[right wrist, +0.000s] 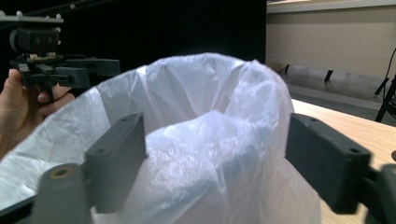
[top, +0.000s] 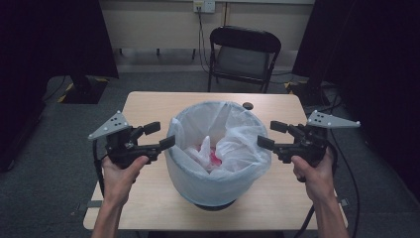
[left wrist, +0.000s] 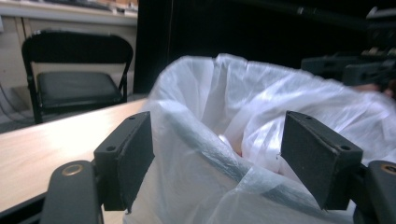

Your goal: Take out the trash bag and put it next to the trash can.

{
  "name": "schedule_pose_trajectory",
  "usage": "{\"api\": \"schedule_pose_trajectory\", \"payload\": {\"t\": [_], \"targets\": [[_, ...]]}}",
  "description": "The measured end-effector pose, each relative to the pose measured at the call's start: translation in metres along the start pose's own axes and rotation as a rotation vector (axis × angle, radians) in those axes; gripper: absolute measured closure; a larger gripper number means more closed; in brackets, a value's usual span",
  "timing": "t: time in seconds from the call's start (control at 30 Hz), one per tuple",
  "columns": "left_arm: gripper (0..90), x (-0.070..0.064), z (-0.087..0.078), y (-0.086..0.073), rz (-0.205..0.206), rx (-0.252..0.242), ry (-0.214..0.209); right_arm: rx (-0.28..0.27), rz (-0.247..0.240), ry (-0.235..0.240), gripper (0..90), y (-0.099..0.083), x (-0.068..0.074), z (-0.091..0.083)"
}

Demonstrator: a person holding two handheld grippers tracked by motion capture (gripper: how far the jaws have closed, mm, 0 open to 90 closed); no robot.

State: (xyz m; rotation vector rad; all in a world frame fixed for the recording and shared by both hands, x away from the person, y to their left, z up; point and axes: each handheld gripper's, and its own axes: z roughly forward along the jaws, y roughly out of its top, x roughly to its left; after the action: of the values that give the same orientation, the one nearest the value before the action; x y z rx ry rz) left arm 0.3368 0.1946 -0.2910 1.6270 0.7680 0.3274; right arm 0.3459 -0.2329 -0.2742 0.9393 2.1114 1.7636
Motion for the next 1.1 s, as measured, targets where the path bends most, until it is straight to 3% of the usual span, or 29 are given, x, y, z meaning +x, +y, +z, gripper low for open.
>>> {"api": "schedule_pose_trajectory", "payload": {"t": [0.07,0.1,0.13,0.17,0.2,0.23,0.3,0.43,0.47,0.57,0.6,0.67,0.87,1.1], "targets": [[24.9,0.001,0.009,0.000,-0.014,0.005,-0.005,0.038,-0.015,-0.030,20.3,-0.002,0.001,0.006],[28.9,0.001,0.009,0.000,-0.014,0.005,-0.005,0.047,-0.020,-0.031,27.4,-0.003,0.001,0.008],[28.9,0.001,0.010,0.000,-0.014,0.001,0.001,0.047,-0.020,-0.031,27.4,-0.003,0.001,0.008],[40.6,0.001,0.011,0.000,-0.018,-0.003,0.002,0.064,-0.029,-0.051,38.7,-0.003,0.001,0.010],[40.6,0.001,0.011,-0.001,-0.020,-0.007,0.008,0.064,-0.029,-0.051,38.7,-0.003,0.001,0.010],[43.4,0.000,0.011,0.000,-0.010,-0.004,0.022,0.075,-0.038,-0.072,44.8,-0.002,0.001,0.012],[53.6,0.001,0.010,0.000,0.007,-0.002,0.055,0.091,-0.047,-0.083,51.1,-0.002,0.000,0.014],[69.7,0.005,0.006,0.002,0.008,-0.017,0.060,0.081,-0.064,-0.130,70.1,0.003,-0.001,0.014],[69.7,0.006,0.006,0.003,0.007,-0.017,0.054,0.081,-0.064,-0.130,70.1,0.003,-0.001,0.014],[76.7,0.010,0.005,0.005,0.013,-0.026,0.050,0.064,-0.068,-0.136,81.8,0.006,-0.004,0.012],[86.7,0.011,0.004,0.006,-0.005,-0.038,0.029,0.046,-0.051,-0.106,89.4,0.007,-0.007,0.010],[89.2,0.012,0.003,0.008,-0.006,-0.053,0.003,0.046,-0.043,-0.092,89.8,0.008,-0.008,0.011],[90.0,0.002,0.005,0.018,0.034,-0.062,-0.012,0.010,-0.019,-0.058,90.0,0.012,-0.012,0.017],[90.0,-0.013,0.005,0.031,0.059,-0.114,-0.094,-0.051,-0.010,0.015,90.0,0.025,-0.004,0.017]]}}
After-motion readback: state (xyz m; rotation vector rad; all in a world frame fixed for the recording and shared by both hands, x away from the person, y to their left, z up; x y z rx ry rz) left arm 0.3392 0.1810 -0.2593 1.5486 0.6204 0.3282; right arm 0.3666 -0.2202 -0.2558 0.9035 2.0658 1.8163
